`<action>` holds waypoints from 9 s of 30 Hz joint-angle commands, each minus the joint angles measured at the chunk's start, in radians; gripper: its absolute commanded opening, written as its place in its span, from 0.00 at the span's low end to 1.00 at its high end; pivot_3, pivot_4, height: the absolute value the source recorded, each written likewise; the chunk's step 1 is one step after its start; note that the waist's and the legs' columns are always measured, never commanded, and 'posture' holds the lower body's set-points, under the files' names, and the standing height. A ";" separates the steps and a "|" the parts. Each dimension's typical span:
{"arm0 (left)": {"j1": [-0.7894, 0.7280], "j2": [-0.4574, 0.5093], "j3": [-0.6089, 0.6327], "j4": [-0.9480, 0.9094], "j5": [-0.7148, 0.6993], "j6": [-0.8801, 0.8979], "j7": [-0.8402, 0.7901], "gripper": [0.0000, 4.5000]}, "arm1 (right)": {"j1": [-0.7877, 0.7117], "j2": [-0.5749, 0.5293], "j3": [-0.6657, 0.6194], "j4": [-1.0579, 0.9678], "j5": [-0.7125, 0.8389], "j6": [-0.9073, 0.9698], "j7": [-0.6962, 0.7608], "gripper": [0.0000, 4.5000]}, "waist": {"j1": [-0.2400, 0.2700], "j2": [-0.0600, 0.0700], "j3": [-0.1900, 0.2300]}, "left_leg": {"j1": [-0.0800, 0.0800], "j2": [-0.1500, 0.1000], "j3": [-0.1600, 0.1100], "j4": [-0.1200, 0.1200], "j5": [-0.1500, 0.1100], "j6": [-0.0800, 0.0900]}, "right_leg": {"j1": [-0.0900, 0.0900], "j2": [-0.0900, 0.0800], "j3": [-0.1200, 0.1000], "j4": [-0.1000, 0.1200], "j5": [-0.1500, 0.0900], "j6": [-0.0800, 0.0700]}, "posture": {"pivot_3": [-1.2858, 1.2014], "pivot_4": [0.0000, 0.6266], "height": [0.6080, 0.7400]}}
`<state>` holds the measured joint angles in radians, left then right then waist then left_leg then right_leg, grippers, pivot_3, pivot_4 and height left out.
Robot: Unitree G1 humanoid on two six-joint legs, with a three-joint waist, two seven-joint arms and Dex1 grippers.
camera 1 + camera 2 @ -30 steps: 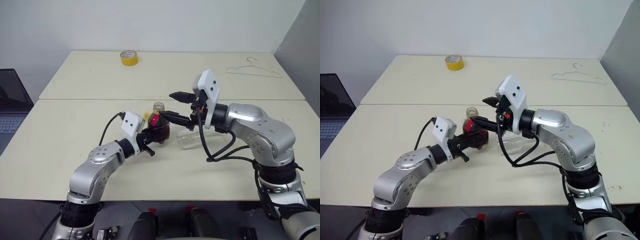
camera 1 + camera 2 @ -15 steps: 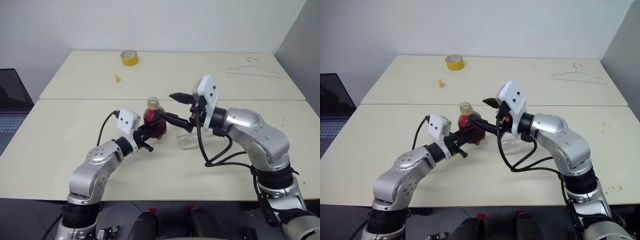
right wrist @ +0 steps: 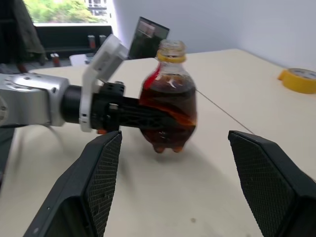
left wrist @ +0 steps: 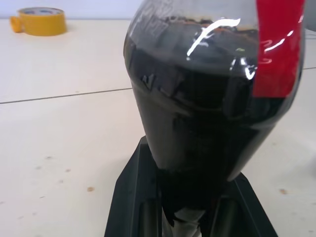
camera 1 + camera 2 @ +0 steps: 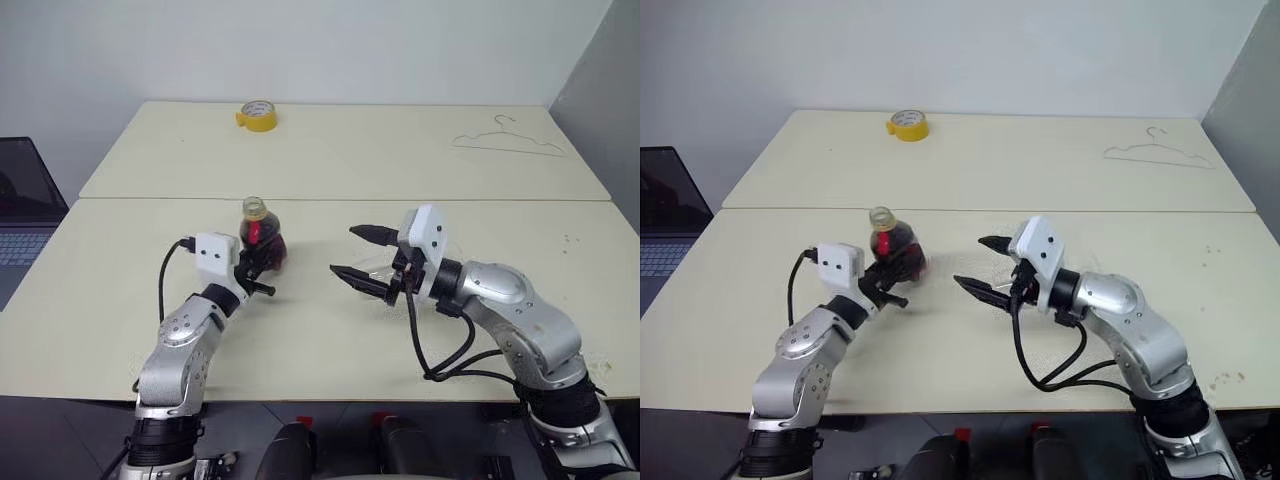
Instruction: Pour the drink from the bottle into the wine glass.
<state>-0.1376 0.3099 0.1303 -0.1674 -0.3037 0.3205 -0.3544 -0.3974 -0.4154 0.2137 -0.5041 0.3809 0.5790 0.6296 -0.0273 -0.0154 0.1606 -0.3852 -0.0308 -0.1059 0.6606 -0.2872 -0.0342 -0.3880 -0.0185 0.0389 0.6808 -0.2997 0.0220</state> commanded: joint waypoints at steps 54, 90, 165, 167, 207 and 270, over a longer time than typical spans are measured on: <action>0.076 0.056 0.151 0.170 -0.008 -0.150 -0.004 1.00 | -0.138 0.050 0.101 0.090 -0.087 -0.100 0.143 0.82 | -0.002 0.000 0.000 | 0.002 0.000 -0.001 0.000 -0.001 0.001 | 0.000 0.000 0.000 0.000 0.000 0.000 | 0.52 0.24 1.00; 0.034 0.340 -0.182 -0.357 -0.133 0.218 -0.437 1.00 | 0.279 -0.332 -0.047 0.289 -0.900 -0.626 -0.300 0.82 | 0.006 0.000 0.000 | 0.003 0.001 0.003 -0.001 0.001 -0.003 | 0.003 0.001 0.002 0.000 0.000 0.000 | 0.52 0.24 1.00; 0.144 0.331 -0.054 -0.385 -0.216 0.162 -0.431 1.00 | 0.094 0.312 -0.068 0.683 -0.280 -0.722 -0.173 0.07 | -0.007 0.000 0.000 | 0.005 0.002 0.003 0.000 -0.001 0.001 | 0.003 0.002 0.002 0.002 0.000 -0.001 | 0.52 0.24 1.00; 0.146 0.332 -0.053 -0.387 -0.216 0.164 -0.429 1.00 | 0.098 0.330 -0.053 0.702 -0.290 -0.734 -0.169 0.07 | -0.007 0.000 0.000 | 0.005 0.002 0.003 -0.001 -0.001 0.001 | 0.003 0.002 0.002 0.002 0.000 -0.001 | 0.52 0.24 1.00; 0.149 0.289 -0.076 -0.322 -0.169 0.112 -0.392 1.00 | 0.361 0.086 -0.080 0.352 -0.231 -0.530 -0.028 1.00 | 0.000 0.000 -0.001 | 0.005 0.001 0.002 0.000 -0.001 0.001 | 0.004 0.001 0.002 0.000 0.000 0.000 | 0.52 0.24 1.00; -0.013 0.186 0.116 0.212 0.101 -0.189 -0.096 1.00 | 0.366 -0.240 -0.229 -0.276 0.317 0.008 0.026 1.00 | 0.011 -0.001 -0.001 | 0.005 0.001 -0.001 0.001 -0.001 0.002 | 0.007 0.001 -0.001 -0.001 0.000 0.000 | 0.52 0.24 1.00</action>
<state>-0.1344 0.4773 0.2432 0.0435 -0.2143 0.1655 -0.4412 -0.0216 -0.6584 -0.0118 -0.7443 0.6888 0.5884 0.6613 -0.0159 -0.0162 0.1601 -0.3805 -0.0299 -0.1063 0.6612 -0.2882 -0.0327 -0.3813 -0.0176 0.0377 0.6799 -0.2997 0.0220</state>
